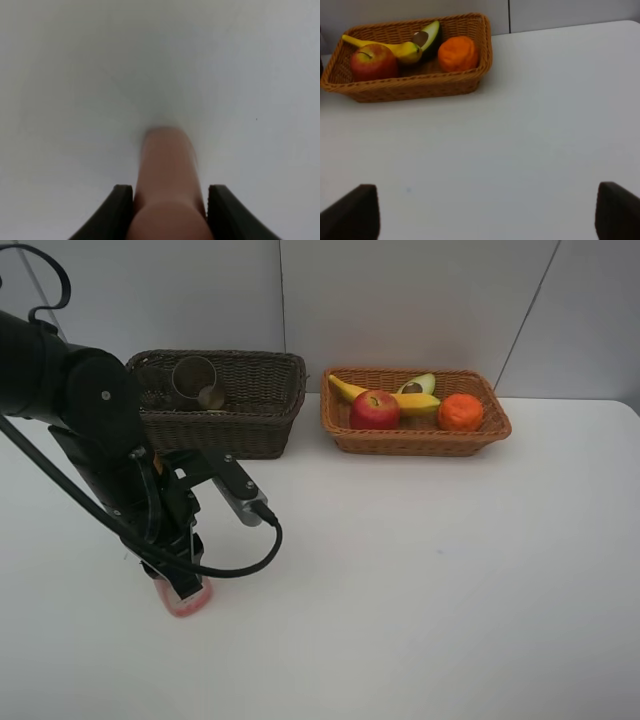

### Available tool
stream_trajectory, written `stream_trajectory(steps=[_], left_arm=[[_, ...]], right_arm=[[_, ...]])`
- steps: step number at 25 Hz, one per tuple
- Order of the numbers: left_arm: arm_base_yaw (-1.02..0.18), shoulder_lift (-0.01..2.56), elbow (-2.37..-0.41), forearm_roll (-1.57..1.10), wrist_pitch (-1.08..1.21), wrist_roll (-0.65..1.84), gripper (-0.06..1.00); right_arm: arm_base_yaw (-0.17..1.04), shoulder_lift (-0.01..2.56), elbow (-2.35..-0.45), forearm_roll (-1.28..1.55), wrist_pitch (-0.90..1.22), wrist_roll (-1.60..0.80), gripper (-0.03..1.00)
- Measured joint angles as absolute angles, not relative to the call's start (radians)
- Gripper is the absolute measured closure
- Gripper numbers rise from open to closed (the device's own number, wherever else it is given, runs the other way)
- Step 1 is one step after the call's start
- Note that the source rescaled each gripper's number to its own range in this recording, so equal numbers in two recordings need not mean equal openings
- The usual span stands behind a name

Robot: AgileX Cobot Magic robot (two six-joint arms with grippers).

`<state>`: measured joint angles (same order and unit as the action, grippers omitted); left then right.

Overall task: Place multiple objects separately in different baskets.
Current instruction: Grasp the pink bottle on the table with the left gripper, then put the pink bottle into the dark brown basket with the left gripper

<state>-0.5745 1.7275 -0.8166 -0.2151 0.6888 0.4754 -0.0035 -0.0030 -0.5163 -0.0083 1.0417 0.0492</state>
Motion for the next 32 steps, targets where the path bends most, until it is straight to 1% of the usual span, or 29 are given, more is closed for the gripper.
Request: stream_trajectory(steps=[10, 15, 25, 32], left_arm=[[-0.575, 1.727, -0.817, -0.220, 0.697, 0.475, 0.51], [-0.575, 1.727, -0.834, -0.221, 0.743, 0.475, 0.51], [-0.575, 1.727, -1.039, -0.219, 0.923, 0.471, 0.51], [-0.575, 1.728, -1.173, -0.156, 0.965, 0.392, 0.51]], right_arm=[[-0.003, -0.003, -0.516, -0.008, 1.042, 0.049, 0.12], [-0.003, -0.003, -0.516, -0.008, 1.042, 0.049, 0.12], [-0.003, -0.003, -0.516, -0.008, 1.042, 0.049, 0.12], [-0.003, -0.003, -0.516, -0.008, 1.042, 0.049, 0.12]])
